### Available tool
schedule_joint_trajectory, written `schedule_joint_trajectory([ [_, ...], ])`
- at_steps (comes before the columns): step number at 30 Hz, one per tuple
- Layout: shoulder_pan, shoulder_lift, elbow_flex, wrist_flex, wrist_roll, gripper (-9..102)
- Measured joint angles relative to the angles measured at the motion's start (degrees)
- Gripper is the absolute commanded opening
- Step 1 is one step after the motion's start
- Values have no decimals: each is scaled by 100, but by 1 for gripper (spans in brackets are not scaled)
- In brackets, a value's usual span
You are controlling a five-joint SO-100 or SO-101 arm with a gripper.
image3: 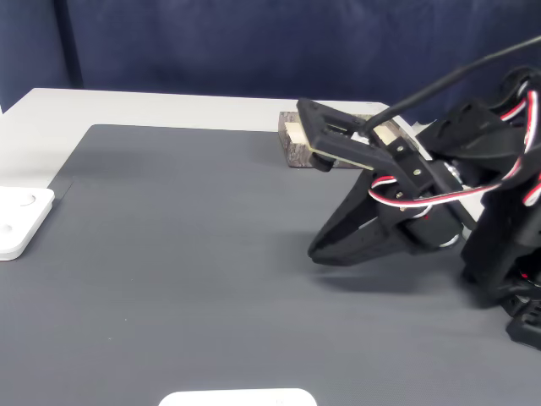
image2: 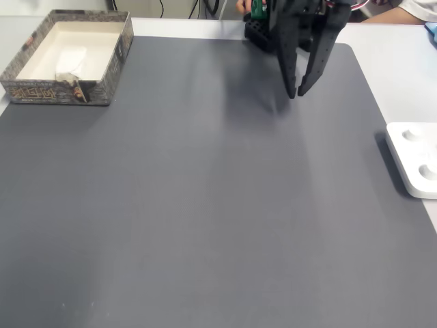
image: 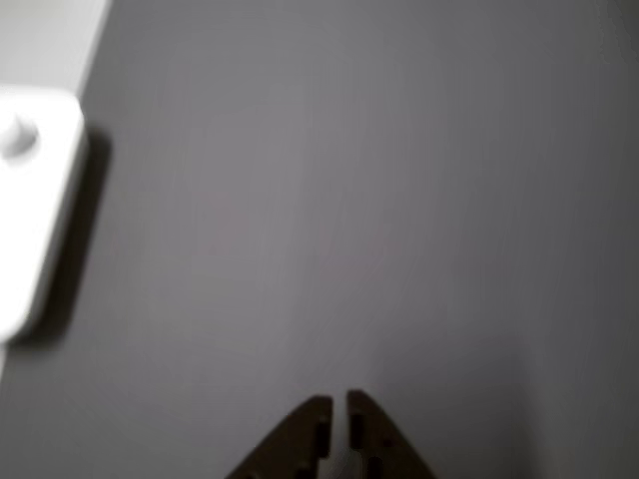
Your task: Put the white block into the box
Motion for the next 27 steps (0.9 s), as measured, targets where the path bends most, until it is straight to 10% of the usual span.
schedule_joint_trajectory([
  [27,-563,457,18,1283,-1248,-2],
])
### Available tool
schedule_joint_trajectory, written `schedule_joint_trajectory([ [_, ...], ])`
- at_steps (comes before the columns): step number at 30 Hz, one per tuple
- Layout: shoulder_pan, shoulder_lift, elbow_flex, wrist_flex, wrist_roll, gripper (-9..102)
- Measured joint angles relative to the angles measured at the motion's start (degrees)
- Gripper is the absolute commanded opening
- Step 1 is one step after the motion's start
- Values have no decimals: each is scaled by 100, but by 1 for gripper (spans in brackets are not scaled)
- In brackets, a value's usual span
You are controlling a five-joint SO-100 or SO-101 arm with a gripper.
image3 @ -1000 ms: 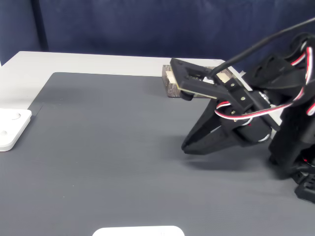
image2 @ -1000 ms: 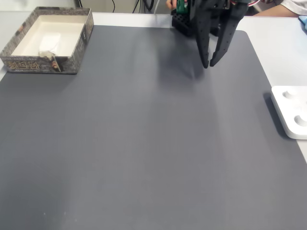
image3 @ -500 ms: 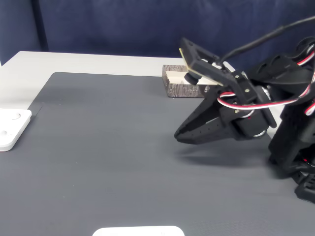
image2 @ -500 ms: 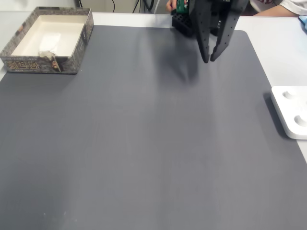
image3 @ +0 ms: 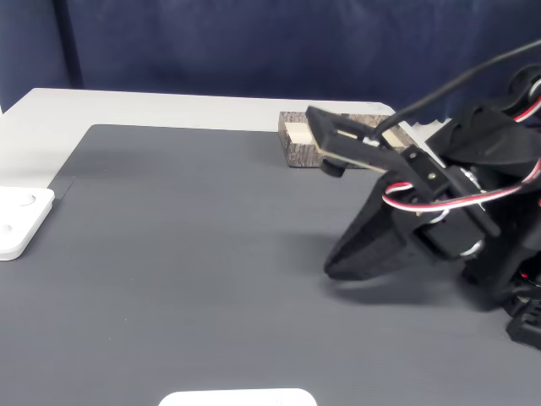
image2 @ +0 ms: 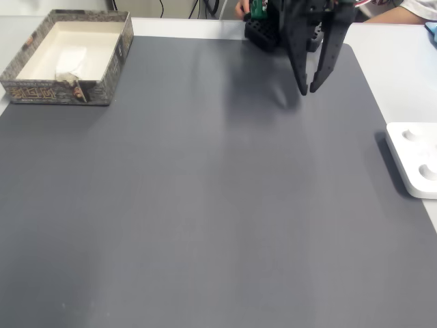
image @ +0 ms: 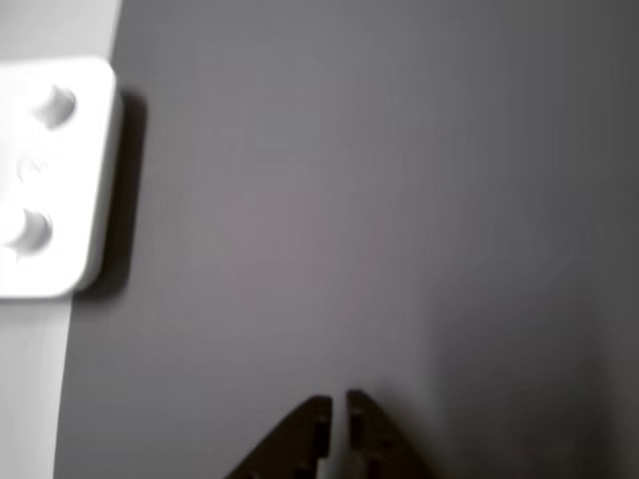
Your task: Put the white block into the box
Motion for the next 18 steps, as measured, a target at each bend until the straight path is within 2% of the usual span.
schedule_joint_trajectory([
  [11,0,0,0,114,1125,-1],
  [18,0,0,0,132,888,0],
])
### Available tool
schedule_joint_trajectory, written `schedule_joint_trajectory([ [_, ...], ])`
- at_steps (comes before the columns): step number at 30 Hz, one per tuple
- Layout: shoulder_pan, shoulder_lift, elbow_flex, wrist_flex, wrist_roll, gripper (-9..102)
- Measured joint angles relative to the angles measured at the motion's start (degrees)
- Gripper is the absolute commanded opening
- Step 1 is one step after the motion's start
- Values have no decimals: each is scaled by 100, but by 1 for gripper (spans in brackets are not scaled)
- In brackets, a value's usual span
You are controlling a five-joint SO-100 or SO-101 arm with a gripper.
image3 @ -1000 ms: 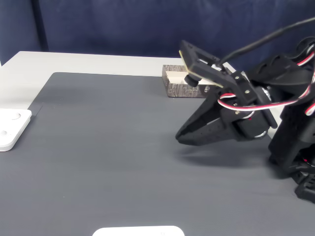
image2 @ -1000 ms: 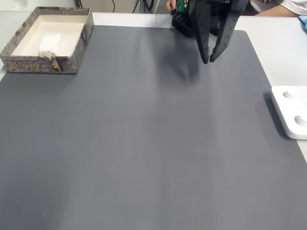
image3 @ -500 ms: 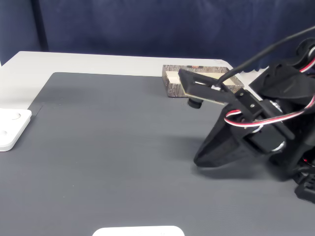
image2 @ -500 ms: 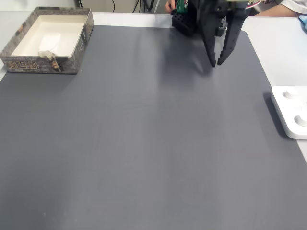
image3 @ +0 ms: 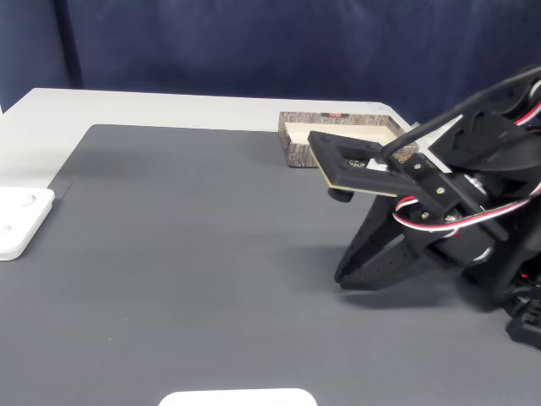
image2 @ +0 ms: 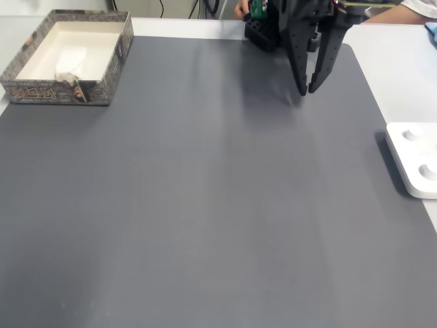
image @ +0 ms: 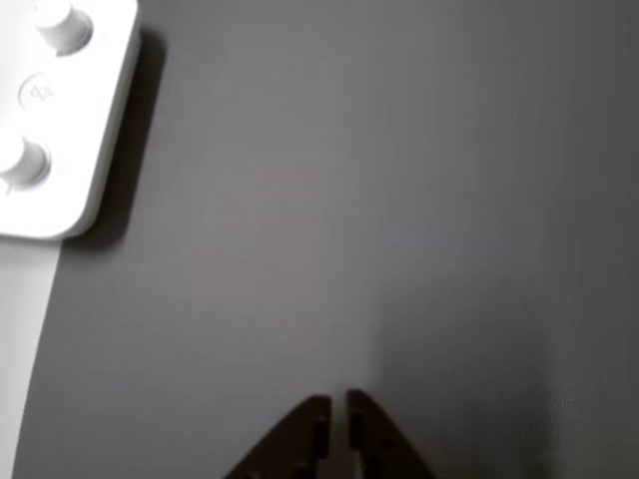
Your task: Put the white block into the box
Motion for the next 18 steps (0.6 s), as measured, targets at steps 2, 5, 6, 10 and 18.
schedule_joint_trajectory([
  [2,0,0,0,0,-26,0],
  [5,0,0,0,0,-35,0],
  [6,0,0,0,0,-35,0],
  [10,0,0,0,0,-193,0],
  [18,0,0,0,0,-396,0],
])
